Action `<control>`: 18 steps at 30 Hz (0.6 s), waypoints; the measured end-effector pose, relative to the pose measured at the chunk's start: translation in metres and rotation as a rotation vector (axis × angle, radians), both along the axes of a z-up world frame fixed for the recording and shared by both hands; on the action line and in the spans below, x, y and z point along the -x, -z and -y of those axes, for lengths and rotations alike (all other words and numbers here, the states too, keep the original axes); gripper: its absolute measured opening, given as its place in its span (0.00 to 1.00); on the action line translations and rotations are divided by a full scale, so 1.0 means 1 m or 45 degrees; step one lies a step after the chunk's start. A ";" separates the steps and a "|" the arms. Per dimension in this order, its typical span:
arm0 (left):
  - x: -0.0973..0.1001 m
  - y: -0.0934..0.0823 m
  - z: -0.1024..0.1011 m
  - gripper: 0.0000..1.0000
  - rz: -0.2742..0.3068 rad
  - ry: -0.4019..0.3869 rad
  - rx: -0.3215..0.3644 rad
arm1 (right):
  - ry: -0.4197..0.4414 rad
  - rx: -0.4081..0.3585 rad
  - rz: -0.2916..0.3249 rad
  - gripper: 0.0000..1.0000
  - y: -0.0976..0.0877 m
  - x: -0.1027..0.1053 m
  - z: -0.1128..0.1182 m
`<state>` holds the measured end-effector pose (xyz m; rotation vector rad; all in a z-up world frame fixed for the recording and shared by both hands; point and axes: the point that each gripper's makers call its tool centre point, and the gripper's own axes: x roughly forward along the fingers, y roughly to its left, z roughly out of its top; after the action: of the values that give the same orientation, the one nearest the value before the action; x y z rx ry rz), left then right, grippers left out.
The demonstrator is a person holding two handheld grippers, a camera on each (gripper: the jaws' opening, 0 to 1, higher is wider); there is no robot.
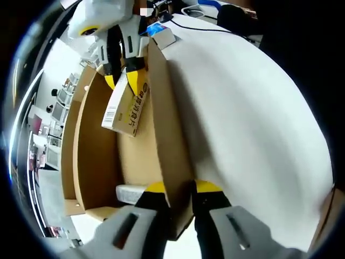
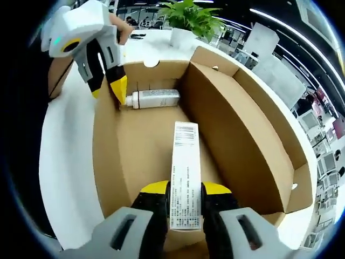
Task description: Operate the shoe box by opening the lid, removing the specified soft item, and placing it in the target area until the item is outside and the box remains undamaged.
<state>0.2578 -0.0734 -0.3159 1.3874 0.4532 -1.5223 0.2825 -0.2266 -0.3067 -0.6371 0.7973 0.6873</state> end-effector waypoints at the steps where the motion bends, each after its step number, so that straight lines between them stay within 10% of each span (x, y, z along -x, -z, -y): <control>1: 0.000 0.000 0.000 0.13 0.000 0.001 0.000 | -0.011 0.008 0.005 0.24 0.001 0.000 -0.001; 18: 0.002 0.000 -0.002 0.13 -0.002 -0.002 -0.010 | 0.169 -0.242 0.012 0.22 0.005 -0.003 -0.004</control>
<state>0.2555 -0.0716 -0.3162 1.3921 0.4615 -1.5218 0.2853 -0.2225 -0.3121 -0.4115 0.7482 0.6297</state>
